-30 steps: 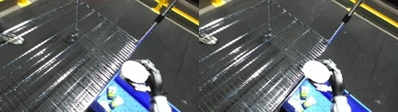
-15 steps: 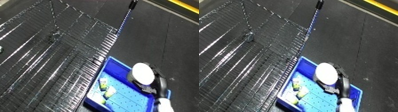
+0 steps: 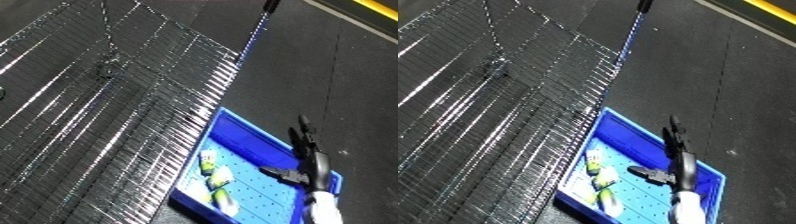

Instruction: Pick up the object and place it into the box

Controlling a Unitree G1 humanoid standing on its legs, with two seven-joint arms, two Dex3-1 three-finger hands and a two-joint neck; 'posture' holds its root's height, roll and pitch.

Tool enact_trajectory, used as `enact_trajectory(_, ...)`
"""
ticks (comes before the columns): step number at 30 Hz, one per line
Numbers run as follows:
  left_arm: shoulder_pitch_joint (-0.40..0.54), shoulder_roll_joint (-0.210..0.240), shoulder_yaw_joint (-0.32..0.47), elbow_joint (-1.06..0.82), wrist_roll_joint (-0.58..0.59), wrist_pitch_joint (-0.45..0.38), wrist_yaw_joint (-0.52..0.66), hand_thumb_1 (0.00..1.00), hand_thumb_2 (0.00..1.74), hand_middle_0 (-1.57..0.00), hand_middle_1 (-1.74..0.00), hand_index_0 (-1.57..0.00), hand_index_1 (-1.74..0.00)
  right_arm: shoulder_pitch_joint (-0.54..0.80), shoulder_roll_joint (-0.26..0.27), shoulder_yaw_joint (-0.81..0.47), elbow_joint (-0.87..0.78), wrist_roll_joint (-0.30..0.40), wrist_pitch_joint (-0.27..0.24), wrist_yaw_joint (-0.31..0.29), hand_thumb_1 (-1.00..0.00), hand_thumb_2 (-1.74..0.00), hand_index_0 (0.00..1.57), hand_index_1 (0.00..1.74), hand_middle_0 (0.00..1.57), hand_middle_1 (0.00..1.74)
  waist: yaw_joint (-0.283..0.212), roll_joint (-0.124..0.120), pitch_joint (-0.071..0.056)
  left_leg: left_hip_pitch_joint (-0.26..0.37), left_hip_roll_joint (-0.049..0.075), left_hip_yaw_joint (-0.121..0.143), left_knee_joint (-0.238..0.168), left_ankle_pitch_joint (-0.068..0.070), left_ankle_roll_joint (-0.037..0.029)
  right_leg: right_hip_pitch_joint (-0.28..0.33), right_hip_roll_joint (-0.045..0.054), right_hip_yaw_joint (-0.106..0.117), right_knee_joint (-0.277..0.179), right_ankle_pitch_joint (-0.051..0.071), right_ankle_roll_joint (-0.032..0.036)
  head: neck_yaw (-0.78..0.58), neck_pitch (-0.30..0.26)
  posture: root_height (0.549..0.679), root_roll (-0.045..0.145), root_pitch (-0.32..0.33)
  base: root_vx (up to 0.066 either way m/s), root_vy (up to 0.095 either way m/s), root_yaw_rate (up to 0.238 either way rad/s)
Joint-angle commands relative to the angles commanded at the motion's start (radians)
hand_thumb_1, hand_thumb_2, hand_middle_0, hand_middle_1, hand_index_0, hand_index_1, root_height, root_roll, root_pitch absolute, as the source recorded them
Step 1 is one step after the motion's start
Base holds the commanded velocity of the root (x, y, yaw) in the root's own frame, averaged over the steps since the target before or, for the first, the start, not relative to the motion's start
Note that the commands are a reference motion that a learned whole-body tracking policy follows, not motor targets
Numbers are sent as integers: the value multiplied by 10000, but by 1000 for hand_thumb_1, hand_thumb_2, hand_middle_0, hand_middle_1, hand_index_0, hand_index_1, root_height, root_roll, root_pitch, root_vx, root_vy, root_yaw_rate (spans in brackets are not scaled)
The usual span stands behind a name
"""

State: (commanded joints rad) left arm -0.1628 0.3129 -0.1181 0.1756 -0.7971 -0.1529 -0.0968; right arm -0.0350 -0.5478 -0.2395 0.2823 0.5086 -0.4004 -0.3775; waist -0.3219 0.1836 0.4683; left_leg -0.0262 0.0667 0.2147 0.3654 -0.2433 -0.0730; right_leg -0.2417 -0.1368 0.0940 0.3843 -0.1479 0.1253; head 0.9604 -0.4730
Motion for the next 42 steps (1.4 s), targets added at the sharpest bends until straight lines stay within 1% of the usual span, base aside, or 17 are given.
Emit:
enact_trajectory(6,30,-80,-4,14,-40,17,-3,1000,1740,-1570,-1740,-1570,-1740,94,83,31,-21,-266,-114,64,0,0,0,0,0,0,25,2,-36,13,-26,-18,-25,23,-17,35,-15,-12,-29,18,5,-214,-241,670,83,-14,13,21,17)
enact_trajectory(11,99,-83,-29,-38,-137,27,74,1000,1740,-1570,-1740,-1570,-1740,150,167,195,-254,-398,-10,226,0,0,0,0,0,0,119,-55,-54,-7,-44,-70,-3,35,-11,88,-12,-45,0,-4,-13,-671,-446,670,81,-17,16,16,40)
enact_trajectory(14,151,-81,-35,-126,-160,58,131,1000,1740,-1570,-1740,-1570,-1740,143,270,367,-608,-638,155,351,0,0,0,0,0,0,225,-144,-58,-36,-68,-139,16,48,11,114,-4,-82,67,-38,-35,-1048,-567,670,80,-20,10,3,80)
enact_trajectory(17,183,-76,-22,-211,-148,129,185,1000,1740,-1570,-1740,-1570,-1740,137,410,539,-1003,-959,340,326,0,0,0,0,0,0,348,-259,-71,-80,-92,-217,32,72,29,140,8,-129,141,-68,-60,-1396,-693,670,79,-23,9,-7,111)
enact_trajectory(21,195,-63,-10,-231,-118,200,206,1000,1740,-1570,-1740,-1570,-1740,98,564,755,-1405,-1188,500,430,0,0,0,0,0,0,531,-411,-74,-146,-110,-331,65,101,45,183,23,-193,249,-115,-89,-1860,-818,670,76,-28,15,-13,136)
enact_trajectory(27,195,8,-39,-261,-61,348,189,1000,1740,-1570,-1740,-1570,-1740,-59,820,1210,-1885,-1328,694,744,0,0,0,0,0,0,895,-688,-90,-215,-191,-597,63,172,81,316,17,-345,360,-181,-132,-2700,-1086,669,72,-38,21,-32,199)
enact_trajectory(32,104,87,-100,-230,54,486,217,1000,1740,-1570,-1740,-1570,-1740,-443,898,1670,-2069,-1360,952,1081,0,0,0,0,0,0,1316,-924,-91,-271,-243,-883,12,261,89,500,6,-544,327,-175,-167,-3205,-1072,670,66,-46,20,-57,192)
enact_trajectory(35,90,160,-75,-227,132,584,195,1000,1740,-1570,-1740,-1570,-1740,-688,938,1942,-2152,-1261,1117,1295,0,0,0,0,0,0,1604,-1060,-66,-350,-254,-1061,25,308,90,585,4,-679,336,-172,-192,-3587,-990,670,62,-51,23,-81,185)
enact_trajectory(37,93,212,-22,-215,187,663,141,1000,1740,-1570,-1740,-1570,-1740,-852,999,2088,-2179,-1138,1219,1414,0,0,0,0,0,0,1785,-1155,-47,-425,-257,-1174,70,338,88,624,0,-772,363,-169,-214,-3845,-1034,670,60,-54,21,-93,192)
enact_trajectory(40,67,291,65,-174,263,819,58,1000,1740,-1570,-1740,-1570,-1740,-1097,1112,2289,-2198,-971,1383,1578,0,0,0,0,0,0,2030,-1292,-21,-550,-247,-1321,183,373,77,687,-2,-893,421,-166,-252,-4264,-1083,670,56,-59,35,-93,187)
enact_trajectory(42,38,334,100,-123,309,926,23,1000,1740,-1570,-1740,-1570,-1740,-1235,1188,2411,-2183,-947,1502,1639,0,0,0,0,0,0,2169,-1370,-7,-619,-227,-1394,290,373,77,732,13,-957,498,-185,-279,-4526,-1156,670,53,-65,64,-84,183)
